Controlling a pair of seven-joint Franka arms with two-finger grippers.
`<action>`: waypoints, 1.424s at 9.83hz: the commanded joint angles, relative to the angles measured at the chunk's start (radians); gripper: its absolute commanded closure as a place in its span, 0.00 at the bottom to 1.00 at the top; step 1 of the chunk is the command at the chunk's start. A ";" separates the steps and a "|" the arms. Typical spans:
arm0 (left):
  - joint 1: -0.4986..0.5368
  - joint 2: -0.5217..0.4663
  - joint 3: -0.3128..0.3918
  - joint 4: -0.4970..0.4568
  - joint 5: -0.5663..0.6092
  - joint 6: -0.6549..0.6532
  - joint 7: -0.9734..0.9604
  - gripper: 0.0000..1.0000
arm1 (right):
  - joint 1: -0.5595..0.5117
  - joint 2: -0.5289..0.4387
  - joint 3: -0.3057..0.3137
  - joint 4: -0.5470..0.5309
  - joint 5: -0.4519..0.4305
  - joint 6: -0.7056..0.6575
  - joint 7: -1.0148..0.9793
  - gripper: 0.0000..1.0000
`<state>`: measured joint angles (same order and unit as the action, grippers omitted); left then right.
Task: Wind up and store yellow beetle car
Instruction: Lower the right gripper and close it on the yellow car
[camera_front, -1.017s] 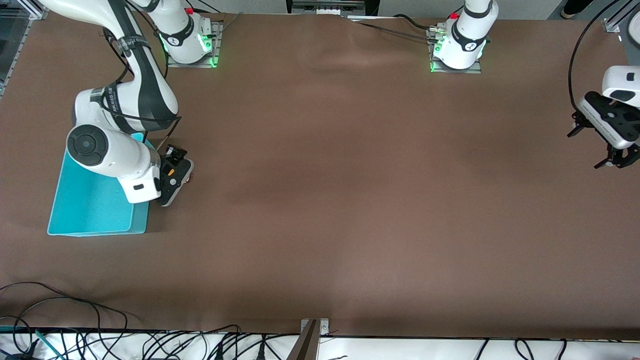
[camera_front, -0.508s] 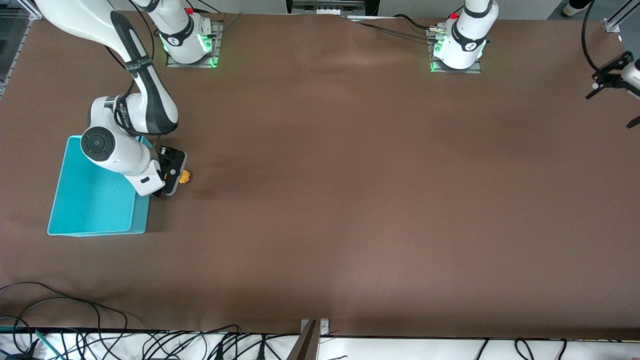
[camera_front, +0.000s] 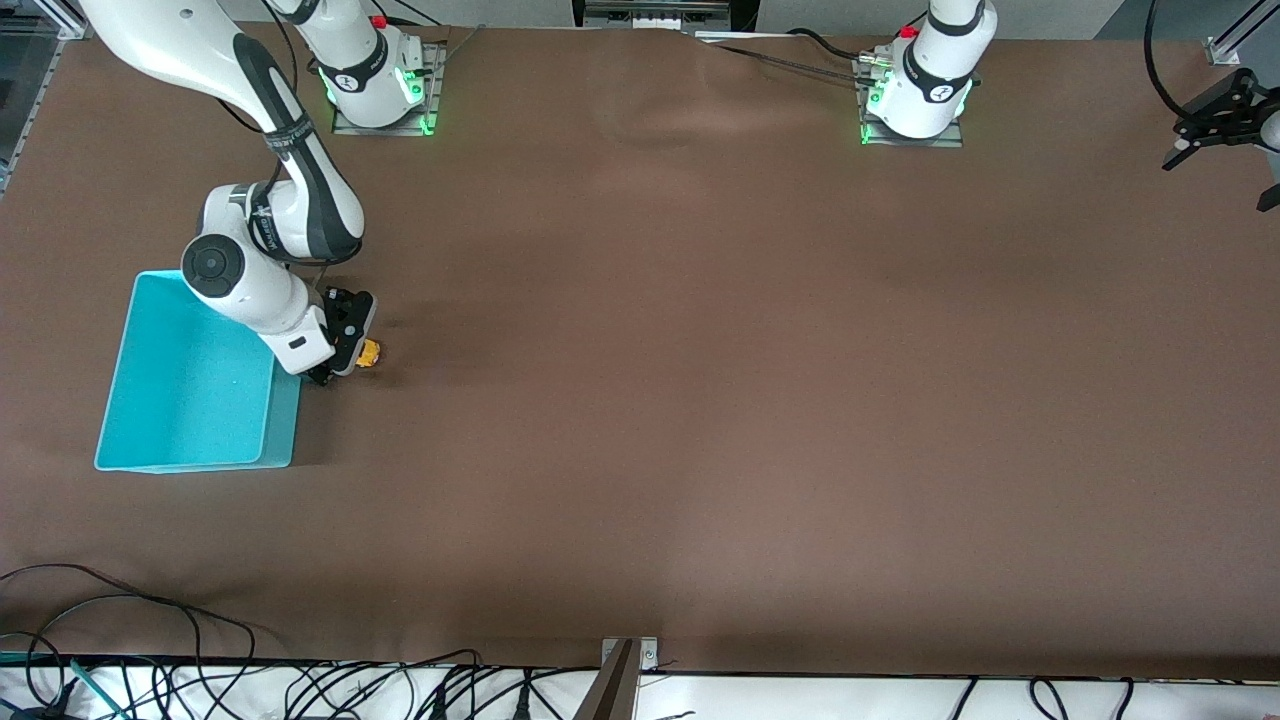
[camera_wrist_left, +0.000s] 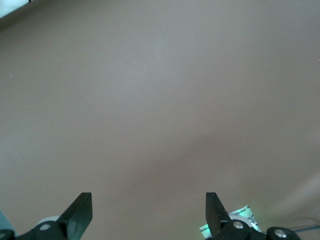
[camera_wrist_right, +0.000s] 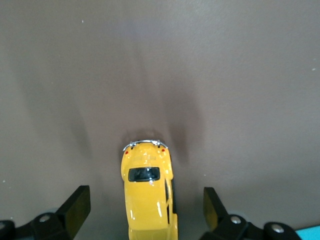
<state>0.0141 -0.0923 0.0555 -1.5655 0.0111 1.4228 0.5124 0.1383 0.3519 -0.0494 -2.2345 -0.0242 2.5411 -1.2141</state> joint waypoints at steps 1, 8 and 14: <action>-0.035 0.061 0.001 0.114 -0.011 -0.086 -0.139 0.00 | -0.025 -0.021 0.003 -0.045 0.007 0.047 -0.030 0.00; -0.026 0.089 0.006 0.174 -0.016 -0.142 -0.250 0.00 | -0.028 -0.050 0.009 -0.039 0.015 0.027 -0.035 1.00; -0.026 0.085 0.004 0.177 -0.022 -0.137 -0.376 0.00 | -0.031 -0.215 0.039 0.399 0.015 -0.669 0.169 1.00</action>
<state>-0.0122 -0.0222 0.0539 -1.4277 0.0111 1.3106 0.1599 0.1210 0.1160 0.0240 -1.9316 -0.0212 1.9784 -1.0475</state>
